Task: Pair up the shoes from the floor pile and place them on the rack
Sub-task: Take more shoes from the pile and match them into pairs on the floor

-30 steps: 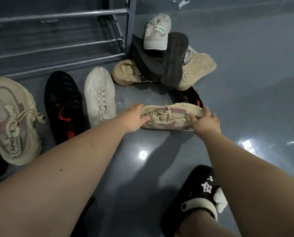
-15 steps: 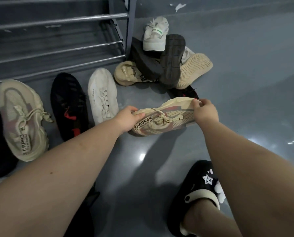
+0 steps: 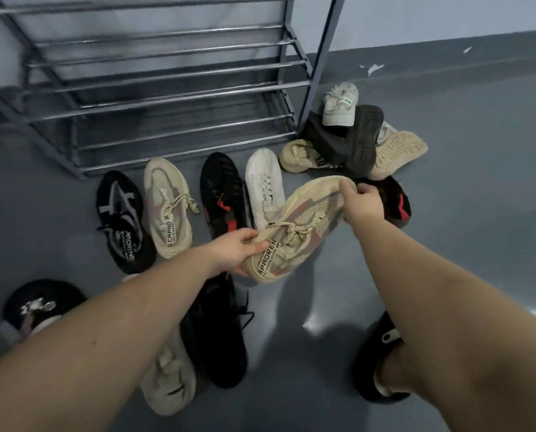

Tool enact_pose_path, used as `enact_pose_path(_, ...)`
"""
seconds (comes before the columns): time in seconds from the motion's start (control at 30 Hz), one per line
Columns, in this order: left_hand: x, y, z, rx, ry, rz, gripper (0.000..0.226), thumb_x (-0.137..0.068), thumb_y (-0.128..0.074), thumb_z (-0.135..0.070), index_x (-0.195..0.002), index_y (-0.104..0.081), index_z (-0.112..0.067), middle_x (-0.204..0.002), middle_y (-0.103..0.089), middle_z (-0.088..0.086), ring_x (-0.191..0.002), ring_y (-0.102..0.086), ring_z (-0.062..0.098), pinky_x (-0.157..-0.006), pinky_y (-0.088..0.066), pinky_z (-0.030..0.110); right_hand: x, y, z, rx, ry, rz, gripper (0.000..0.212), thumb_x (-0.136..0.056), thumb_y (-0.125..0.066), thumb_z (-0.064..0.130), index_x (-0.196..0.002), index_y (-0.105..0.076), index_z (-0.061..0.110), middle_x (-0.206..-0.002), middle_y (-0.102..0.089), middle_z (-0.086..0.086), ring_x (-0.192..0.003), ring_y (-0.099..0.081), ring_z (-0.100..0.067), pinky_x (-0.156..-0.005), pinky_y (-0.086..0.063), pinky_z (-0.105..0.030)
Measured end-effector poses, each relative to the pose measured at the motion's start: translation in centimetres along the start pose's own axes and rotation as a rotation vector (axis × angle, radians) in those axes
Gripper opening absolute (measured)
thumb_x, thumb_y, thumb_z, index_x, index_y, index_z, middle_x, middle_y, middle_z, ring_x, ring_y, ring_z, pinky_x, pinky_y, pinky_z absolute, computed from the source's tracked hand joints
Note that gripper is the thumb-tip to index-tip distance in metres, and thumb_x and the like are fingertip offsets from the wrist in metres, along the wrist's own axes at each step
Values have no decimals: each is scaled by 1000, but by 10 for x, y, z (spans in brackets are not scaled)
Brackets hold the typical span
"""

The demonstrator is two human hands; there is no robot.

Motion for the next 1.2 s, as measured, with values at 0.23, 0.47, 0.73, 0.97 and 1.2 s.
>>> enact_pose_path(0.23,58,-29,49,344,59,-47,36,-96,-50,-31,-128,-46,-15,-114,-63,5,-90,-65,20,-75,-56,35,93,-42,-50,-312,-264,407,45,-90,-53,51,-117,-57,14,-101,-67,-4,-94,-64,-24,-81,-54,-39)
enact_pose_path(0.47,89,-51,87,298,133,16,43,-95,-48,-39,-127,-54,-11,-116,-65,6,-109,-60,23,-94,-47,35,133,-37,-86,-288,-290,415,36,-94,-53,40,-116,-60,12,-94,-69,-6,-93,-65,-27,-92,-52,-46)
enact_pose_path(0.73,93,-64,89,266,195,-18,50,-96,-47,-41,-138,-44,-14,-135,-51,7,-125,-48,28,-106,-40,39,148,-31,-117,22,-230,470,36,-98,-47,33,-112,-63,5,-85,-65,-7,-79,-59,-24,-81,-51,-40)
enact_pose_path(0.97,79,-79,91,387,171,-55,34,-97,-49,-29,-127,-51,-13,-100,-63,0,-94,-59,17,-91,-47,33,141,-28,-130,-61,-295,453,31,-99,-47,31,-110,-62,6,-79,-63,-5,-69,-58,-19,-62,-47,-29)
enact_pose_path(1.2,62,-85,95,499,221,-116,19,-97,-51,-21,-112,-58,-11,-90,-66,2,-81,-62,16,-69,-50,26,125,-41,-142,-89,-319,435,33,-98,-49,32,-115,-62,7,-85,-66,-7,-74,-61,-22,-67,-52,-31)
Point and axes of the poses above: each hand's wrist, its own x-axis away from the middle knuckle, its own y-axis out of the back of the hand, z = x × y, the point moved 1 cm from there along -x, towards the middle knuckle
